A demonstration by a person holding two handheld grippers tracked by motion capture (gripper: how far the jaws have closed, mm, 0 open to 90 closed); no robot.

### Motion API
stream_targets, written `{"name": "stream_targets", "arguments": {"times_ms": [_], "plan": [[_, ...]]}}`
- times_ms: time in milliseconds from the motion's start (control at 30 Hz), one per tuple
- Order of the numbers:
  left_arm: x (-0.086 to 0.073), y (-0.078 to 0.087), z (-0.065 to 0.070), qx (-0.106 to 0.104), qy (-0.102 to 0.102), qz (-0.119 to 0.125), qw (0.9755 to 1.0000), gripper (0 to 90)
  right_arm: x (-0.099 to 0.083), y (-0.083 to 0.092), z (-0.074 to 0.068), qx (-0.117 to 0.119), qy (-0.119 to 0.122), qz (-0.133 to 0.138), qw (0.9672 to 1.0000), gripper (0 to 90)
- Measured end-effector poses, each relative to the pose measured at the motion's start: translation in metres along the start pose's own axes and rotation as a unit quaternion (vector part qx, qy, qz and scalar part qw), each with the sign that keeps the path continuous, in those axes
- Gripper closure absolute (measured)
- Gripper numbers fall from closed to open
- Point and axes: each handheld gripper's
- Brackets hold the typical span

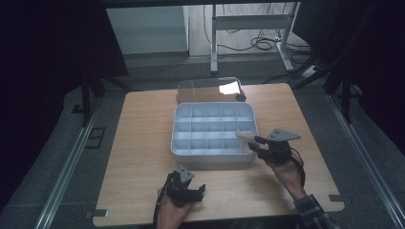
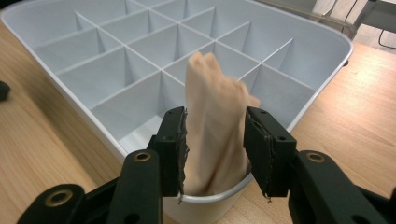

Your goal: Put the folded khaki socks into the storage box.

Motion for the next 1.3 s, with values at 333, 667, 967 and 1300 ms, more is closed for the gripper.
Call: {"name": "stream_targets", "arguments": {"times_ms": [333,667,967,1300], "plan": [[0.000,0.000,0.000,0.000,0.000,0.000,1.0000,12.2,0.004,-0.007,-0.001,0.007,-0.004,-0.020,0.9998,77.5],[0.000,0.000,0.000,0.000,-0.001,0.000,1.0000,12.2,0.007,-0.002,-0.002,0.021,-0.011,-0.011,0.9997,58.1],[0.000,0.000,0.000,0.000,-0.002,0.000,1.0000,12.3,0.007,0.003,-0.008,0.030,-0.010,-0.037,0.9988,38.7],[0.000,0.000,-0.001,0.000,-0.003,0.000,1.0000,12.3,-0.002,0.022,-0.016,0.029,-0.002,-0.050,0.9983,30.6]]}}
Point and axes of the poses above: each handheld gripper's, and its own axes: y roughly backward along the jaws, x roughly out of its top, z roughly to its right, and after that the axes turned 14 degrees about -y, right-handed
